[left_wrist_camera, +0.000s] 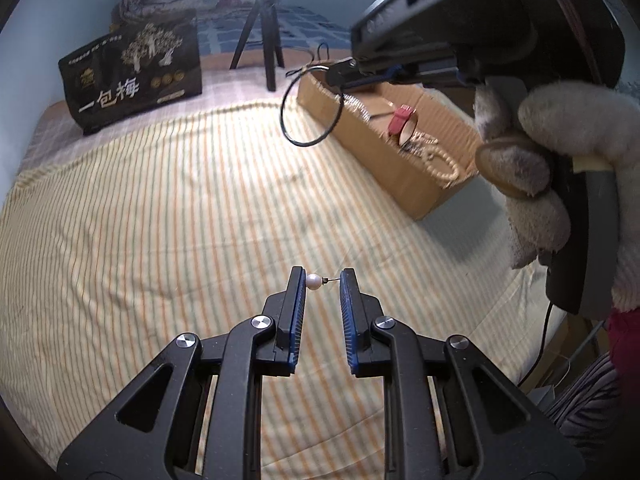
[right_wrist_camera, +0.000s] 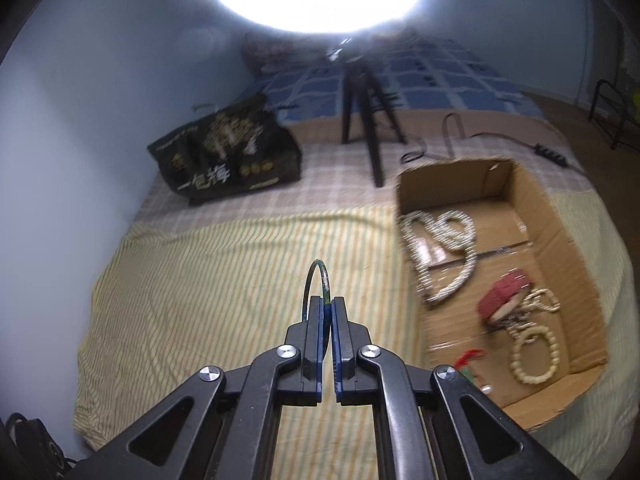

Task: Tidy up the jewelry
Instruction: 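Carry the bangle and earring over the cardboard box with both tools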

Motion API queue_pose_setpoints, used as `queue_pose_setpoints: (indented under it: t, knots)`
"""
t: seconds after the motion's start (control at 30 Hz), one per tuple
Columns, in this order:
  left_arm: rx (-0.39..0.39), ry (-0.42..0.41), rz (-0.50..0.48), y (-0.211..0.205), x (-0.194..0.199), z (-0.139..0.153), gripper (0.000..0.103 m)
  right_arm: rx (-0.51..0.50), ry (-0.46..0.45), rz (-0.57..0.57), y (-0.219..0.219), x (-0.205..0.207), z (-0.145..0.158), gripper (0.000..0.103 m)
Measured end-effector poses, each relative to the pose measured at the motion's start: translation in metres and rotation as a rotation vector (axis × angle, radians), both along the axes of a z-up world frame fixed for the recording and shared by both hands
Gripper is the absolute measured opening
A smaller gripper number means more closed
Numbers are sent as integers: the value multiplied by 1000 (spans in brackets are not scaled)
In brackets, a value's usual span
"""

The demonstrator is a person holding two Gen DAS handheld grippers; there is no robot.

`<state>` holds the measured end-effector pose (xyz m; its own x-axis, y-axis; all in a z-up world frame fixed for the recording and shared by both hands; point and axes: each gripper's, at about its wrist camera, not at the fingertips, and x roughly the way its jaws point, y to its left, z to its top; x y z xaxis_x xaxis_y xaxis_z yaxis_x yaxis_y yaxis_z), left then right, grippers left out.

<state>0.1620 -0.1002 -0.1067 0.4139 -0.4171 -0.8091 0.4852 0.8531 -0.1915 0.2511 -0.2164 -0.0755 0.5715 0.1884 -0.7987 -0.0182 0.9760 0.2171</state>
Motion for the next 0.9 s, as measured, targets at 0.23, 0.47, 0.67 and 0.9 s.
queue_pose_setpoints:
  t: [0.23,0.47,0.67,0.9]
  knots:
    - [-23,-32,-19,-26,9,16,16,-18,-56,-63,-40,-1,21,1]
    - [-47,-34,-34,-55,22,20,16,-48,-87,-127,-77,4,31,1]
    - [-64,-37,-46,-79,37,21,16,-80,-85,-177,-104,14,26,1]
    - [-65,-39,-61,-107,53,17,16,-84,-72,-225,-131,27,19,1]
